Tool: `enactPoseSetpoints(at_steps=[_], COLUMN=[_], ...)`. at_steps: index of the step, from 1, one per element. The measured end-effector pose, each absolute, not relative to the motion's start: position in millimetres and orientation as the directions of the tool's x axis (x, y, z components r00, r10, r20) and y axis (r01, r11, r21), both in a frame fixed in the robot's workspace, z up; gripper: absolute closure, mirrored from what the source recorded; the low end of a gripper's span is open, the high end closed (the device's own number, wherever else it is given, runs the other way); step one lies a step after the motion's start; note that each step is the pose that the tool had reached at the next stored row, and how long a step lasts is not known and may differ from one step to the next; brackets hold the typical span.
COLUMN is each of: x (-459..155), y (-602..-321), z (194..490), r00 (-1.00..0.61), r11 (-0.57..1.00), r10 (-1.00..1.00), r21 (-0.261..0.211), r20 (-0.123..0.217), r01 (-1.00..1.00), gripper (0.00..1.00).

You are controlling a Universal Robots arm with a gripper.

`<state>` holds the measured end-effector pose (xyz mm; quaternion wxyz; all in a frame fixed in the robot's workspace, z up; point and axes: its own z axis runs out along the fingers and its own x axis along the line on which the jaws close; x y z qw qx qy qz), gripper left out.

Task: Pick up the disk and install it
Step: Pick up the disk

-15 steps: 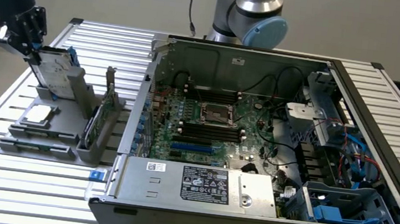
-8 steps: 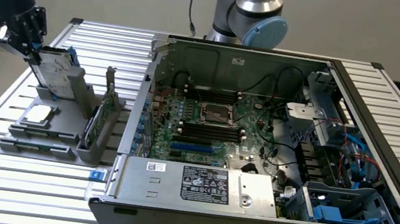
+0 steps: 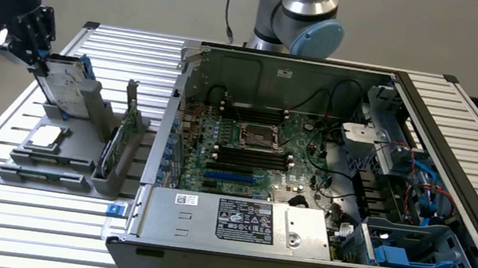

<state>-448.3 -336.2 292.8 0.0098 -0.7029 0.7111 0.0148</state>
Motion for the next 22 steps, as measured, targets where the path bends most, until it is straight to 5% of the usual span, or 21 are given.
enactPoseSetpoints(at_steps=[22], x=[-445.6], y=[-343.9], z=[372.6], r00=[-0.011], r11=[0.011], r10=[-0.999], r21=[0.008], r20=[-0.037], r01=[-1.0], gripper=[0.67])
